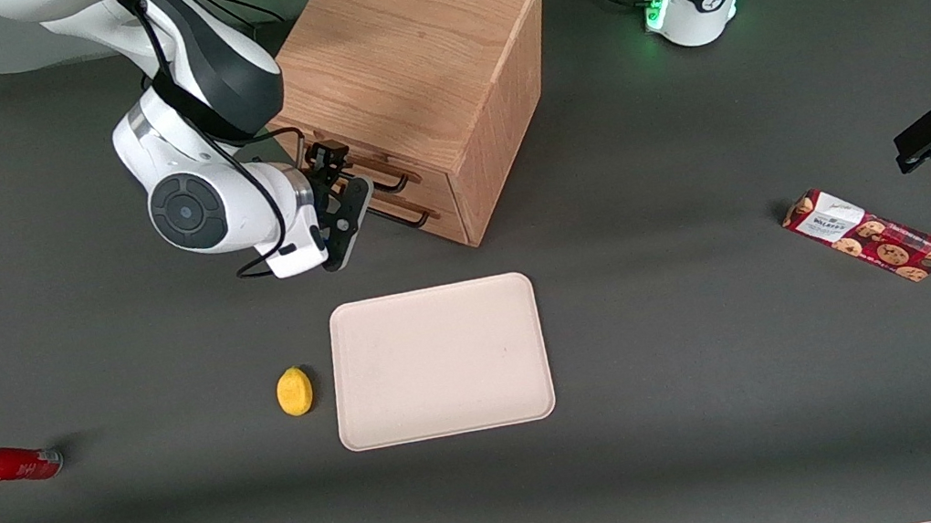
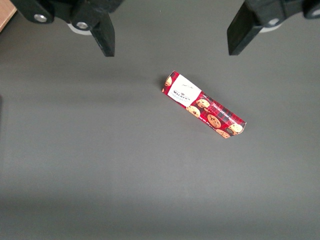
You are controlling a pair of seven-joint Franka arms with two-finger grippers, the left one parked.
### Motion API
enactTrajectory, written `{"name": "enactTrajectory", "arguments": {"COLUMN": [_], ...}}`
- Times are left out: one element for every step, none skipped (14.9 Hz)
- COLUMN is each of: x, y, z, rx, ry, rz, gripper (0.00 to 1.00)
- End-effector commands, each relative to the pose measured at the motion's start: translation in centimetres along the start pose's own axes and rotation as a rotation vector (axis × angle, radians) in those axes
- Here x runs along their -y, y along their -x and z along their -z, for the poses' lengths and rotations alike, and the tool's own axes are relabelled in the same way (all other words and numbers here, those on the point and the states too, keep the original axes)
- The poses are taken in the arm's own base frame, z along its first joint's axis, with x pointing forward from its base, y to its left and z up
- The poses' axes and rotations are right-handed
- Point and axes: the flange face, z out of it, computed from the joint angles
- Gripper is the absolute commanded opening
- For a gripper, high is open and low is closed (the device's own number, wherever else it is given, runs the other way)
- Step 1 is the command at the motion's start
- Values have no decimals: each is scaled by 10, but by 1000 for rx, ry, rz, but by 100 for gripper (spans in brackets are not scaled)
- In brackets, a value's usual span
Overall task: Open upper drawer
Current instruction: 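Hook the right gripper onto the upper drawer's black handle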
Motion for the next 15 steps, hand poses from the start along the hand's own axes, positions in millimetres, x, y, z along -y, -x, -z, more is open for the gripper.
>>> {"name": "enactTrajectory", "arguments": {"x": [13, 10, 8, 8, 6, 5, 4, 3, 2, 1, 0, -3, -11, -15, -17], "y": [8, 9, 8, 7, 7, 7, 7, 6, 6, 6, 5, 4, 6, 6, 6], "z": [-3, -8, -11, -14, -17, -22, -24, -28, -31, -33, -33, -33, -33, -31, -32], "rx": [-18, -19, -27, -32, -35, -36, -42, -43, -45, -48, -52, -49, -45, -50, -52], "ry": [26, 26, 30, 33, 35, 36, 42, 43, 45, 48, 50, 54, 76, 95, 97], "rz": [-19, -26, -28, -29, -32, -31, -33, -36, -37, -38, -38, -38, -40, -41, -42], "gripper": [100, 100, 100, 100, 100, 100, 100, 100, 100, 100, 100, 100, 100, 100, 100]}}
